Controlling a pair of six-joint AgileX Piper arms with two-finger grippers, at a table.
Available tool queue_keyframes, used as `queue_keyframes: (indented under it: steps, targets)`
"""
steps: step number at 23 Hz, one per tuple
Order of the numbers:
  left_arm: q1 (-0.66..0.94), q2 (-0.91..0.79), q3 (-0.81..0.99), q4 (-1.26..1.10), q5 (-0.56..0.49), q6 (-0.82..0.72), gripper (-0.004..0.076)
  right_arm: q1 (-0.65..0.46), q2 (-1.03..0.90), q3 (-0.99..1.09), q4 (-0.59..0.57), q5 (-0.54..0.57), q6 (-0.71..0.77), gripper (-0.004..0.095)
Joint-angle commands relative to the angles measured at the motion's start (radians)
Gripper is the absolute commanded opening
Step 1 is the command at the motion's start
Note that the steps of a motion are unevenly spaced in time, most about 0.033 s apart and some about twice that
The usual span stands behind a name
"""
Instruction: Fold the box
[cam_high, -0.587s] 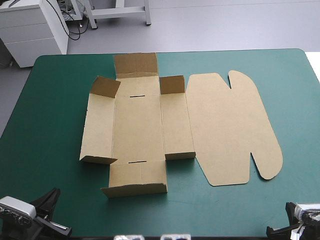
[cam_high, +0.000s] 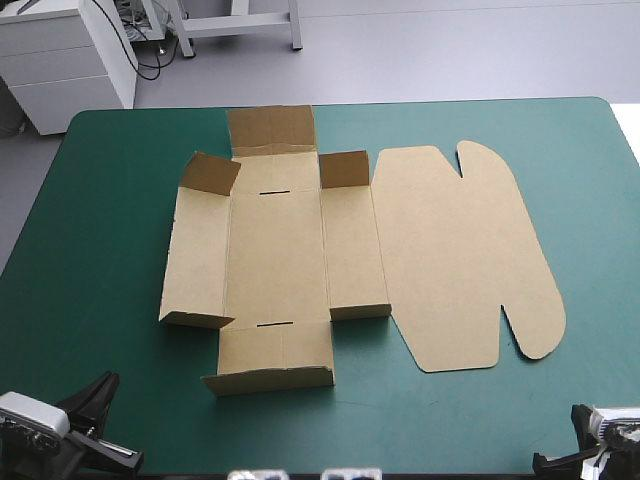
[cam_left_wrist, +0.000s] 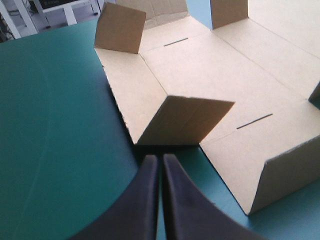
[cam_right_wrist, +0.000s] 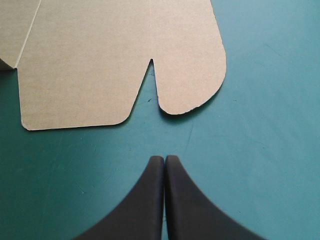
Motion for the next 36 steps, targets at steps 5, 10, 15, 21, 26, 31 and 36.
queue_keyframes:
  steps: [5,10,15,21,26,31,36]
  targets:
    - [-0.001,0.225,-0.062,-0.004,-0.111,-0.060,0.0008,-0.005,-0.018,-0.019,-0.006,-0.075,-0.007,-0.0014]
    - [-0.001,0.455,-0.147,0.001,-0.157,-0.060,0.0008,-0.005,-0.018,-0.019,-0.006,-0.075,-0.007,-0.0014]
    - [-0.001,0.762,-0.308,0.050,-0.155,-0.064,0.0008,-0.005,-0.018,-0.019,-0.006,-0.075,-0.007,-0.0014]
    - [0.003,1.034,-0.490,0.046,-0.090,-0.037,0.0016,-0.005,-0.018,-0.019,-0.006,-0.075,-0.007,-0.0014]
    - [0.151,1.153,-0.592,-0.053,0.005,0.085,0.0018,-0.005,-0.018,-0.019,-0.006,-0.075,-0.007,-0.0014]
    - [0.462,1.290,-0.685,-0.515,0.172,0.322,0.0018,-0.005,-0.018,-0.019,-0.006,-0.075,-0.007,-0.0014]
    - [0.509,1.412,-0.687,-0.514,0.223,0.362,0.0016,-0.005,-0.018,-0.019,-0.006,-0.075,-0.007,-0.0014]
